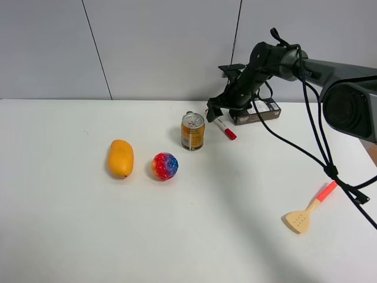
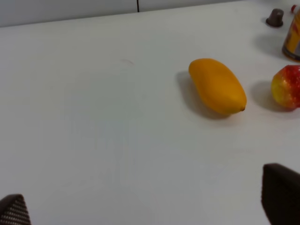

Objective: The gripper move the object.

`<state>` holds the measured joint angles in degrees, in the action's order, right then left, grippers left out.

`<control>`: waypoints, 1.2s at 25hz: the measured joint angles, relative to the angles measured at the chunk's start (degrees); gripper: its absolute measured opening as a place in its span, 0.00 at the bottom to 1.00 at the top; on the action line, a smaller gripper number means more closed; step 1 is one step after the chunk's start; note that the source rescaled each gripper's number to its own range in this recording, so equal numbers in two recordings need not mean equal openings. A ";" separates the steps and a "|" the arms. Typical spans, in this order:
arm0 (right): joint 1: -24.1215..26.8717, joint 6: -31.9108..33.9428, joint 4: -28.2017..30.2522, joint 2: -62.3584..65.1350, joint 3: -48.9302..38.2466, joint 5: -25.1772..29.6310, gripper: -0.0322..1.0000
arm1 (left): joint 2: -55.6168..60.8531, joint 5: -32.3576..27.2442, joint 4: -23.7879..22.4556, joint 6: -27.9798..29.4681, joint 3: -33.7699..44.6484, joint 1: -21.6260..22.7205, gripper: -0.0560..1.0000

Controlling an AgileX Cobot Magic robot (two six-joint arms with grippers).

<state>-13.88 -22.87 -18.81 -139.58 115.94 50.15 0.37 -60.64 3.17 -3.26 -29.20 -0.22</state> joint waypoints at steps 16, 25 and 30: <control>-1.27 4.93 2.83 17.46 0.00 2.82 0.98 | 0.00 0.00 0.00 0.00 0.00 0.00 1.00; 1.83 10.88 12.53 41.27 -4.42 4.85 0.98 | 0.00 0.00 0.00 0.00 0.00 0.00 1.00; 8.83 13.13 19.25 59.31 -16.68 4.85 0.98 | 0.00 0.02 0.00 0.00 0.00 0.00 1.00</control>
<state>-5.05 -9.73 0.44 -80.27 99.25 54.99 0.37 -60.62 3.17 -3.26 -29.20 -0.22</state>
